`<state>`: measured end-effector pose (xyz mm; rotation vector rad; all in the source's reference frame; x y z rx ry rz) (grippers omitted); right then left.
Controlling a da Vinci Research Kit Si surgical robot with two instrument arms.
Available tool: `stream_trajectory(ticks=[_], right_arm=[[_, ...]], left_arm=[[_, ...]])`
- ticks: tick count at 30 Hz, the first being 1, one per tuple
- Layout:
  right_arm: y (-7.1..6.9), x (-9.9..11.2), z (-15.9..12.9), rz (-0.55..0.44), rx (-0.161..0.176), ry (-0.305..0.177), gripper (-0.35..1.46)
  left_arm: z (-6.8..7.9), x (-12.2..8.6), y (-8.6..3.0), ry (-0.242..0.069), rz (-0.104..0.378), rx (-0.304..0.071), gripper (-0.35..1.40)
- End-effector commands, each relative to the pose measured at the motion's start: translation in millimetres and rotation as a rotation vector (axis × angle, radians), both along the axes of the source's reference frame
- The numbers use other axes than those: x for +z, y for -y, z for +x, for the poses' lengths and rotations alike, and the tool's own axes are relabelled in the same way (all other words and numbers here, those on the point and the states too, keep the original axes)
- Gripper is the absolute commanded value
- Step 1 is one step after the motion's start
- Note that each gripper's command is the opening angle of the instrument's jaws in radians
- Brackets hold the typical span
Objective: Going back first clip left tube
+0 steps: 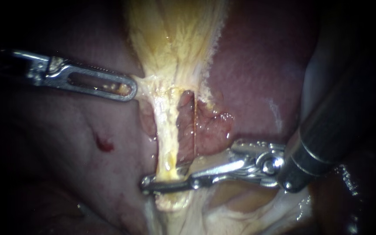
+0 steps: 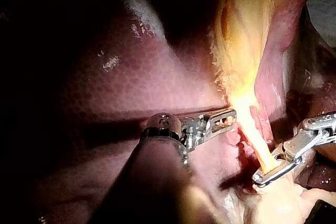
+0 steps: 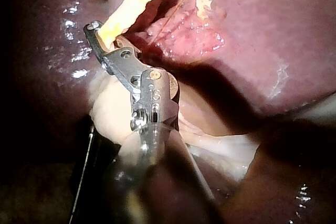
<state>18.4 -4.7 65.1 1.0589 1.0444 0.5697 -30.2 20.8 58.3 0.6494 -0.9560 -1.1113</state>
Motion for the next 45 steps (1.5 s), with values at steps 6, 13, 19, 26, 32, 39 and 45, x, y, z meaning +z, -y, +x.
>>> stream_trajectory(ticks=[6, 13, 19, 26, 32, 39, 45], right_arm=[[0.0, 0.0, 0.0, 0.0, -0.001, -0.001, -0.35], [-0.1, 0.2, 0.3, -0.032, 0.012, -0.055, 0.1], [-0.3, 0.6, 1.4, -0.107, 0.051, -0.07, 0.46], [-0.7, 2.2, 1.7, -0.221, 0.073, -0.086, 0.5], [-1.6, 3.7, 1.0, -0.265, 0.089, -0.084, 0.5], [-1.8, 4.0, -0.3, -0.302, 0.095, -0.09, 0.5], [-1.7, 3.5, -2.3, -0.329, 0.091, -0.101, 0.5]], left_arm=[[0.0, 0.0, 0.0, 0.0, 0.0, 0.0, -0.35], [0.0, 0.0, 0.0, 0.0, 0.0, 0.0, -0.35], [0.0, 0.0, 0.0, 0.0, 0.0, 0.0, -0.35], [0.0, 0.0, 0.0, 0.0, 0.0, 0.0, -0.35], [0.0, 0.0, 0.0, 0.0, 0.0, 0.0, -0.35], [0.0, 0.0, 0.1, 0.0, 0.0, 0.0, -0.35], [0.1, 0.0, 0.1, 0.0, 0.0, 0.0, -0.35]])
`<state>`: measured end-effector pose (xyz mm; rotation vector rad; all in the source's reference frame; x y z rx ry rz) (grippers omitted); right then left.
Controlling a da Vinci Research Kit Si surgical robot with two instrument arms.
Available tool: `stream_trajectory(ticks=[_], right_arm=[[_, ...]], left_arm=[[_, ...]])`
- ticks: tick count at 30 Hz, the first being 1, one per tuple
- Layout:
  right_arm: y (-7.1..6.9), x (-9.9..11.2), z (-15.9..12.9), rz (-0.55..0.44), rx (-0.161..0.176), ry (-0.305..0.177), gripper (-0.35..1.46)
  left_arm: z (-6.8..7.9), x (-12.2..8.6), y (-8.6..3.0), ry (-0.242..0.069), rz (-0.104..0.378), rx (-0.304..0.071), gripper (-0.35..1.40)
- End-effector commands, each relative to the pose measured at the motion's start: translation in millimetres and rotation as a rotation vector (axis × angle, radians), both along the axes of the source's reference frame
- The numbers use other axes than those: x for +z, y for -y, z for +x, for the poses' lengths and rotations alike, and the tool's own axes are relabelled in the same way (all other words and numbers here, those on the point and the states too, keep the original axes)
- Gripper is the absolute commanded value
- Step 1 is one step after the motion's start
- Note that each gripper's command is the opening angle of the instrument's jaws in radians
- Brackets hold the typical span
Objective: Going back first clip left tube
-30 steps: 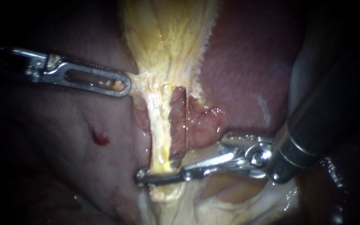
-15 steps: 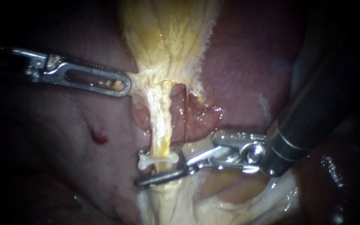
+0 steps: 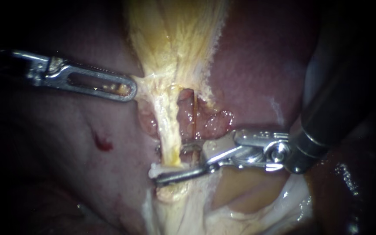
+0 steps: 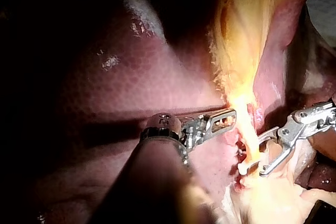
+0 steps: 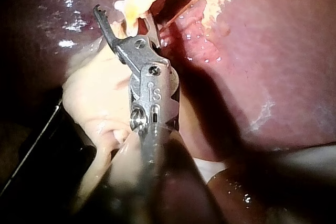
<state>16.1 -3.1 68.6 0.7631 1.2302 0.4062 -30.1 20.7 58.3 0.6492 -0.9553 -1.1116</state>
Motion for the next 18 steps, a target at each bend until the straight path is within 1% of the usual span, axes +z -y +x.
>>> stream_trajectory(ticks=[1, 4, 7, 12, 15, 18], right_arm=[[0.0, -0.1, -0.5, -0.012, 0.002, -0.002, 0.5], [-0.3, -0.6, -2.7, -0.056, 0.007, -0.009, 0.5], [-1.2, -1.4, -4.9, -0.12, 0.011, -0.021, 0.5], [-3.8, -3.3, -8.6, -0.184, 0.024, -0.029, 0.5], [-5.2, -4.4, -10.3, -0.206, 0.034, -0.027, 0.5], [-6.1, -5.3, -11.4, -0.22, 0.041, -0.026, 0.5]], left_arm=[[0.1, -0.1, 0.0, 0.001, 0.0, 0.001, -0.35], [0.2, -0.1, 0.0, 0.001, 0.0, 0.001, -0.35], [0.1, -0.1, 0.0, 0.001, 0.0, 0.001, -0.35], [0.1, -0.1, 0.0, 0.001, 0.0, 0.001, -0.35], [0.1, -0.1, 0.0, 0.001, 0.0, 0.001, -0.35], [0.1, -0.1, 0.0, 0.001, 0.0, 0.001, -0.35]])
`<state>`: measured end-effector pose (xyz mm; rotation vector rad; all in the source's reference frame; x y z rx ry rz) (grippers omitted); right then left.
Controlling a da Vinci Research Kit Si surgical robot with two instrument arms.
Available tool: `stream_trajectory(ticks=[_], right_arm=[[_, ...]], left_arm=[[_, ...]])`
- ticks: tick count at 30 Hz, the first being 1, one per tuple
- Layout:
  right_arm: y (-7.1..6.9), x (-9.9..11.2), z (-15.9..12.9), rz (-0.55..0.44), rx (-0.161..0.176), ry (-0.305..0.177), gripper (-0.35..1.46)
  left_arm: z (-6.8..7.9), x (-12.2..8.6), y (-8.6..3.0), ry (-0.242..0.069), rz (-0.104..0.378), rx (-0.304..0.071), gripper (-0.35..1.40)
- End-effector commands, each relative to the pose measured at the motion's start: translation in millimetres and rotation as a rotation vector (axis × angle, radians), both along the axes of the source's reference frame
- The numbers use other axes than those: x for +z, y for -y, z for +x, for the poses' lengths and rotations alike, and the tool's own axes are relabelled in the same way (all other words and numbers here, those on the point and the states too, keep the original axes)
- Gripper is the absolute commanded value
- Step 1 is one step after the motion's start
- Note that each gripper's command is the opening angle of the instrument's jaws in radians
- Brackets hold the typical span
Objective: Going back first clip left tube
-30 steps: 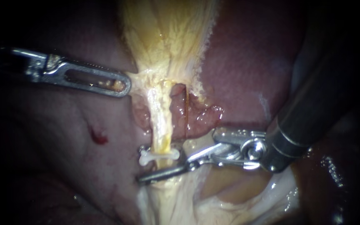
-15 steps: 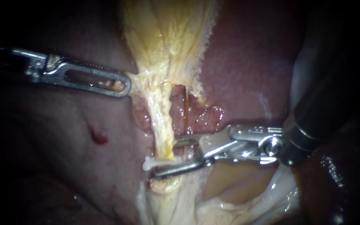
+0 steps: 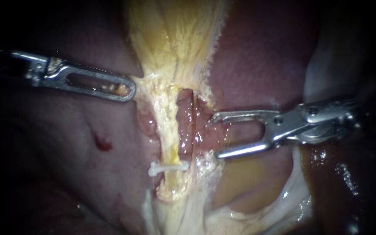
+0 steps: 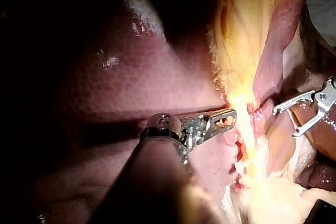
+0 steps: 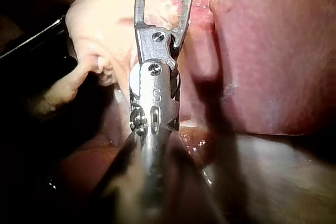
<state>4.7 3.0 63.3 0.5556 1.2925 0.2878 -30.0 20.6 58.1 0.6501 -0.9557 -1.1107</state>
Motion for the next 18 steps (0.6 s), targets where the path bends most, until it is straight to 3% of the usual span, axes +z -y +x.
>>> stream_trajectory(ticks=[1, 8, 18], right_arm=[[-0.3, -0.3, -0.4, -0.007, 0.0, -0.001, 0.5], [-0.8, -0.8, -1.3, -0.032, -0.003, -0.006, 0.5], [-0.6, -0.7, -1.4, -0.029, -0.014, -0.013, 0.5]], left_arm=[[0.0, 0.0, 0.0, 0.0, 0.0, 0.0, -0.35], [-0.4, 0.3, 0.1, 0.0, -0.001, 0.0, -0.35], [-3.9, 3.5, 1.7, 0.001, -0.009, 0.03, -0.35]])
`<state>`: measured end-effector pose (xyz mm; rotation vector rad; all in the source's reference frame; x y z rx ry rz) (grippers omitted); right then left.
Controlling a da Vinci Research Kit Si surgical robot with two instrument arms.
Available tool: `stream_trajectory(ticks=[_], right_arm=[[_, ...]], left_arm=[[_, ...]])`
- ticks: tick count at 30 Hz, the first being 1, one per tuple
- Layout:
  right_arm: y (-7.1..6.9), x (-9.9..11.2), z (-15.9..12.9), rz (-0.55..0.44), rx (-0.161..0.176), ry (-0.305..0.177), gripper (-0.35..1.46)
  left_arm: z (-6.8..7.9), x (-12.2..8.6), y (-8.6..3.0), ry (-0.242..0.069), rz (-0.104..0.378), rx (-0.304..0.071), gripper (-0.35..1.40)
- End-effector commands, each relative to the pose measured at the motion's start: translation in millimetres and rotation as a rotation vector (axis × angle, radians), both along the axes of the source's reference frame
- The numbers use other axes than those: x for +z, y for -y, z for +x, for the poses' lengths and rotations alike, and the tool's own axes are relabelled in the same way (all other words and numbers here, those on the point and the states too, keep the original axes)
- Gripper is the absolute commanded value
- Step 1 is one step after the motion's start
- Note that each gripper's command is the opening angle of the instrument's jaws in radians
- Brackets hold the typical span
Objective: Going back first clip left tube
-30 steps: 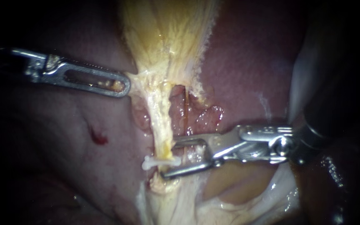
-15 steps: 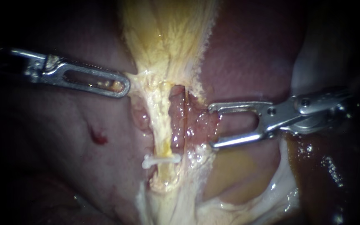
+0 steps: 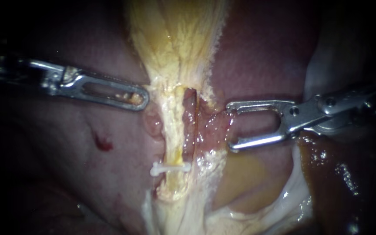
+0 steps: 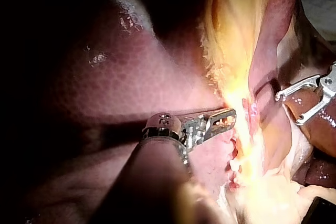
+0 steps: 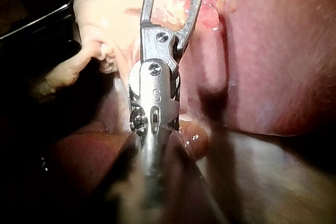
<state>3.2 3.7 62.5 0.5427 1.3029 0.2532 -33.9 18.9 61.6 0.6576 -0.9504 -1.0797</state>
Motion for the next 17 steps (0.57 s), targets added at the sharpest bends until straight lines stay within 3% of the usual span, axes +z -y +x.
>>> stream_trajectory(ticks=[1, 7, 17], right_arm=[[0.1, 0.0, 0.0, 0.0, 0.0, 0.0, 0.5], [0.1, 0.0, 0.1, 0.002, -0.005, -0.004, 0.5], [0.1, 0.1, 0.1, 0.003, -0.01, -0.007, 0.5]], left_arm=[[-0.4, 0.4, 0.1, -0.004, -0.002, 0.004, -0.35], [-1.4, 2.0, 0.4, -0.01, 0.002, 0.011, -0.35], [-1.2, 2.7, 0.2, -0.011, 0.006, 0.014, -0.35]])
